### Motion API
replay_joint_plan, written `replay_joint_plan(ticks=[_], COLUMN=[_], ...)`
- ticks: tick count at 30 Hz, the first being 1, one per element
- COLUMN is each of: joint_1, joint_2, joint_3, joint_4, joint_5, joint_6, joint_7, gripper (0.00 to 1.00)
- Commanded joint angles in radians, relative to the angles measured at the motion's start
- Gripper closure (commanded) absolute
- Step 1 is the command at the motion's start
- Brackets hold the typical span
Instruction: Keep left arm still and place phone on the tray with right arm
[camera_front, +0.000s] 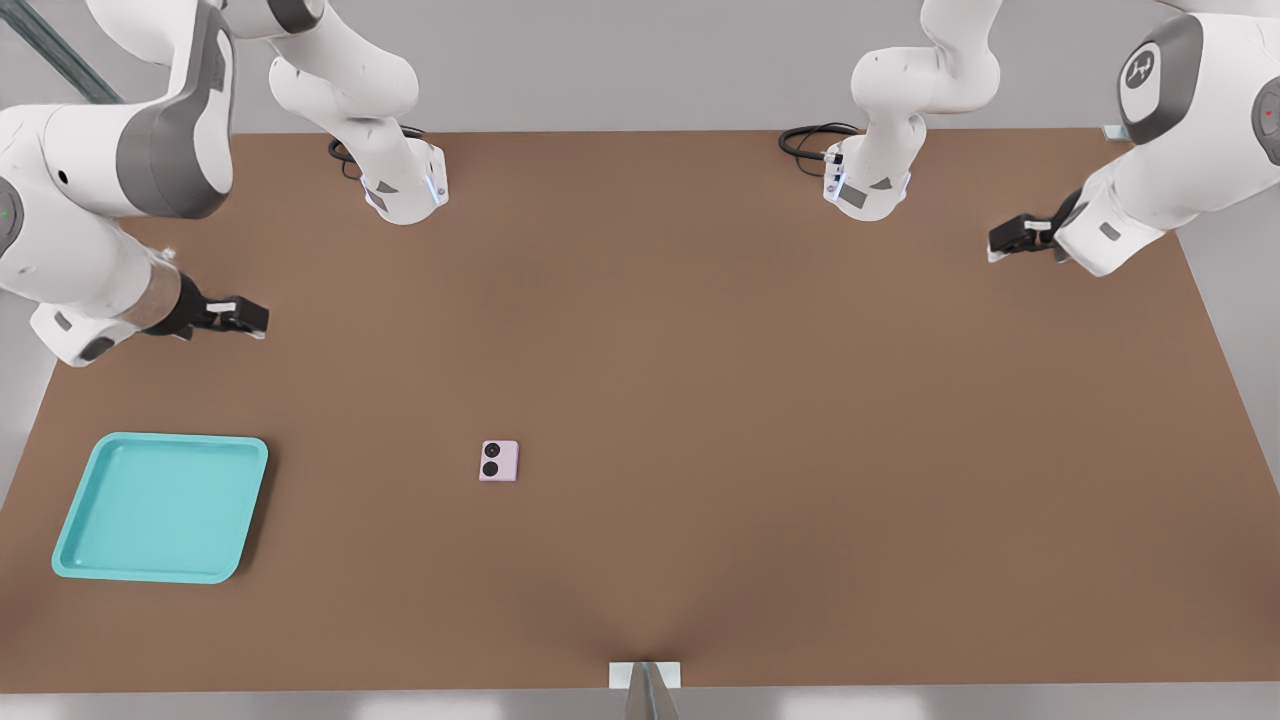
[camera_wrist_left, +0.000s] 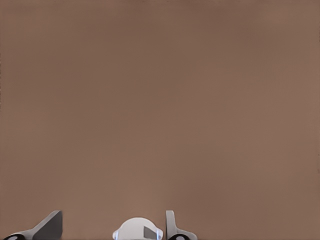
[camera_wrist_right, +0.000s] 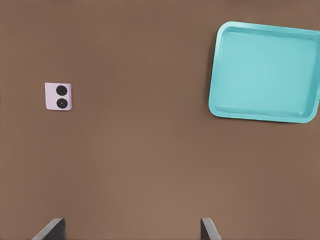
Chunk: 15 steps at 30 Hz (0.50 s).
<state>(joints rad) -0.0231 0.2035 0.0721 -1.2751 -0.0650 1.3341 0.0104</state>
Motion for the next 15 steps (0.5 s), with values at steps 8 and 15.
replay_joint_plan(ticks=[8,15], joint_1=[0.107,0.236], joint_2=[0.283,0.527], joint_3=[0.075,0.074], joint_4=[-0.078,-0.157], joint_5=[0.014,-0.058], joint_6=[0.479,0.815], joint_7=[0.169,0.560], gripper=[0.00,0.00])
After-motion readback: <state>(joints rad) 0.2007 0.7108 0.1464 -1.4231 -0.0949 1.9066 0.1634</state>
